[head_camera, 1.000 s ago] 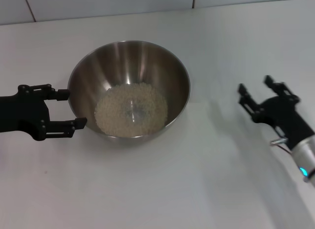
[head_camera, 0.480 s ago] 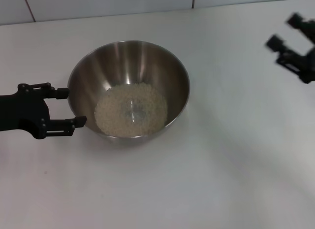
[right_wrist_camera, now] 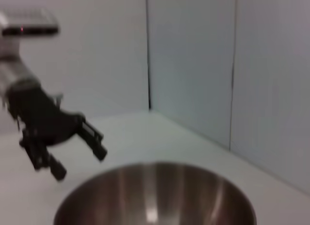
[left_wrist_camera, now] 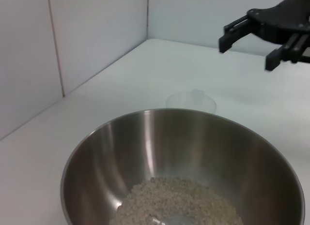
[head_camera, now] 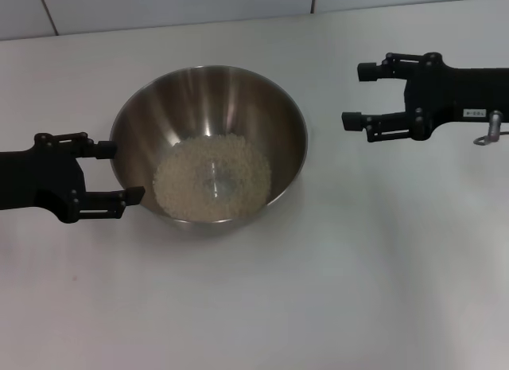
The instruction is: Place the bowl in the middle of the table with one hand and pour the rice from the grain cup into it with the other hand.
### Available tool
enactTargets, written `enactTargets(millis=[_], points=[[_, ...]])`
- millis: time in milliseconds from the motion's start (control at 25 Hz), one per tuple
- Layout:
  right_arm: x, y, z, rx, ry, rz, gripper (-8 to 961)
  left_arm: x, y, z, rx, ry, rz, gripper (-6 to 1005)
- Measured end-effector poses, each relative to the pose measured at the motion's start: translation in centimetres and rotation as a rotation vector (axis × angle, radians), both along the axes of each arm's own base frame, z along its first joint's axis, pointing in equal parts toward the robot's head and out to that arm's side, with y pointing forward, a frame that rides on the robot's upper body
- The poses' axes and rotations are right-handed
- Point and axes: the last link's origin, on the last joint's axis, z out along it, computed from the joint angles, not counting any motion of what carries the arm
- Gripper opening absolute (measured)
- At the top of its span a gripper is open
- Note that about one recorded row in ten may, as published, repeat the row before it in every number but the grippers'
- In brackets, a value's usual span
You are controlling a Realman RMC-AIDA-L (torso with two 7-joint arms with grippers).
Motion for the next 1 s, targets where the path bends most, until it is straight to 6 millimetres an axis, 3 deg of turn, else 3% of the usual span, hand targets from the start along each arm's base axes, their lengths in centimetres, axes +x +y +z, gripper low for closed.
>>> enactTargets(millis=[320, 1000], points=[[-1.6, 0.9, -0.9, -0.062, -0.110, 0.019, 831, 0.2, 0.2, 0.0, 0.004, 0.003, -0.003, 805], [-1.8, 1.1, -1.2, -0.070, -0.124, 0.021, 832, 0.4, 0.2, 0.0, 0.004, 0.002, -0.007, 805]])
